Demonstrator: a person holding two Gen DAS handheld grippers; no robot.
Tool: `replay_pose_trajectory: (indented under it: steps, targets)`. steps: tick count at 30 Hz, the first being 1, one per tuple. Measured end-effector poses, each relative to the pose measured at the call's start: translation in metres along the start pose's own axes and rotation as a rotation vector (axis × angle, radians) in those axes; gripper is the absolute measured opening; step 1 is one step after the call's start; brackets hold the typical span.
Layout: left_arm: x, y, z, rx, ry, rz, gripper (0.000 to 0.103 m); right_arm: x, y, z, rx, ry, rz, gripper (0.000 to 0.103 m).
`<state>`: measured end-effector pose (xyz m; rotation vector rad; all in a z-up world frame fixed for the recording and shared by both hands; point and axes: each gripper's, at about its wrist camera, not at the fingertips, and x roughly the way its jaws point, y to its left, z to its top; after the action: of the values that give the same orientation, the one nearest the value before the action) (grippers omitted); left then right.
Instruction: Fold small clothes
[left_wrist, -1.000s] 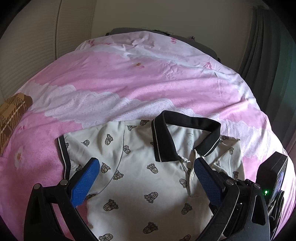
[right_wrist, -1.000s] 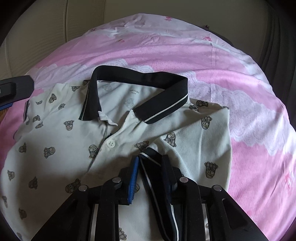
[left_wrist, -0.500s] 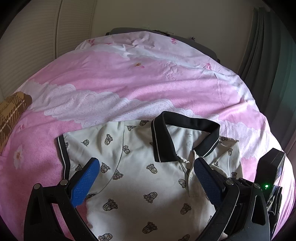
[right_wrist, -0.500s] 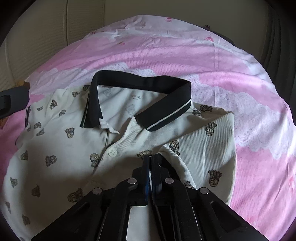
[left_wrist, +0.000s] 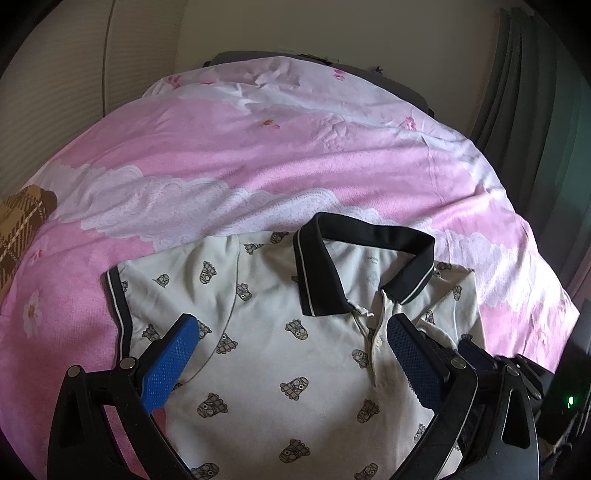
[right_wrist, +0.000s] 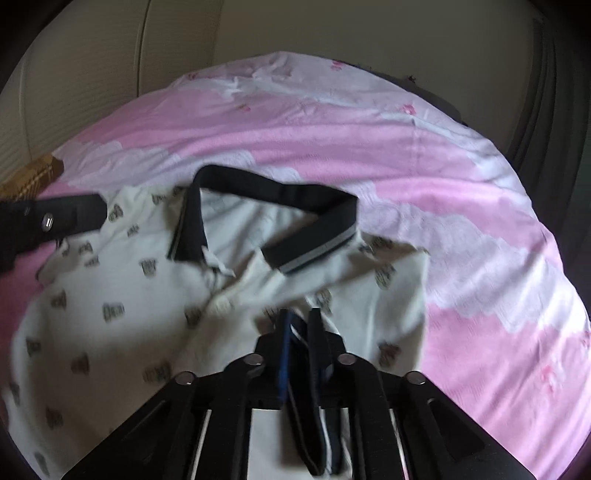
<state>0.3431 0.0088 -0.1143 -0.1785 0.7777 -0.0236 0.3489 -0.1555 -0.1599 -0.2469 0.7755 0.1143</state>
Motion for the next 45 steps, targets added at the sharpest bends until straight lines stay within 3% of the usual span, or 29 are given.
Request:
replay_pose_trajectory:
  steps: [2, 4, 14, 26, 33, 35, 36, 39, 45]
  targets:
    - [0.000, -0.002, 0.000, 0.006, -0.001, 0.001, 0.103, -0.005, -0.002, -0.008, 0.007, 0.006, 0.000, 0.025]
    - [0.000, -0.003, -0.001, 0.009, 0.000, 0.000, 0.103, -0.011, -0.002, -0.015, 0.002, 0.012, -0.011, 0.027]
    - [0.001, -0.004, -0.001, 0.011, 0.007, -0.001, 0.103, -0.009, 0.003, -0.037, -0.044, 0.081, -0.091, 0.027]
    - [0.001, -0.001, -0.001, 0.003, 0.003, -0.004, 0.103, 0.009, -0.001, -0.036, -0.048, 0.105, -0.242, 0.027]
    - [0.001, 0.001, -0.001, 0.001, 0.006, -0.003, 0.103, 0.009, -0.001, -0.024, -0.028, 0.045, -0.236, 0.027]
    - [0.001, 0.002, -0.001, -0.002, 0.007, -0.001, 0.103, 0.009, -0.001, -0.021, -0.028, 0.034, -0.230, 0.019]
    - [0.001, 0.003, -0.001, -0.004, 0.007, -0.002, 0.103, 0.010, -0.002, -0.019, -0.022, 0.037, -0.214, 0.012]
    - [0.002, 0.005, 0.000, -0.009, 0.007, -0.003, 0.103, 0.014, -0.004, -0.018, -0.006, 0.049, -0.192, 0.006]
    - [0.001, 0.007, 0.000, -0.011, 0.005, 0.003, 0.103, 0.004, 0.000, -0.013, 0.044, 0.025, -0.071, 0.005]
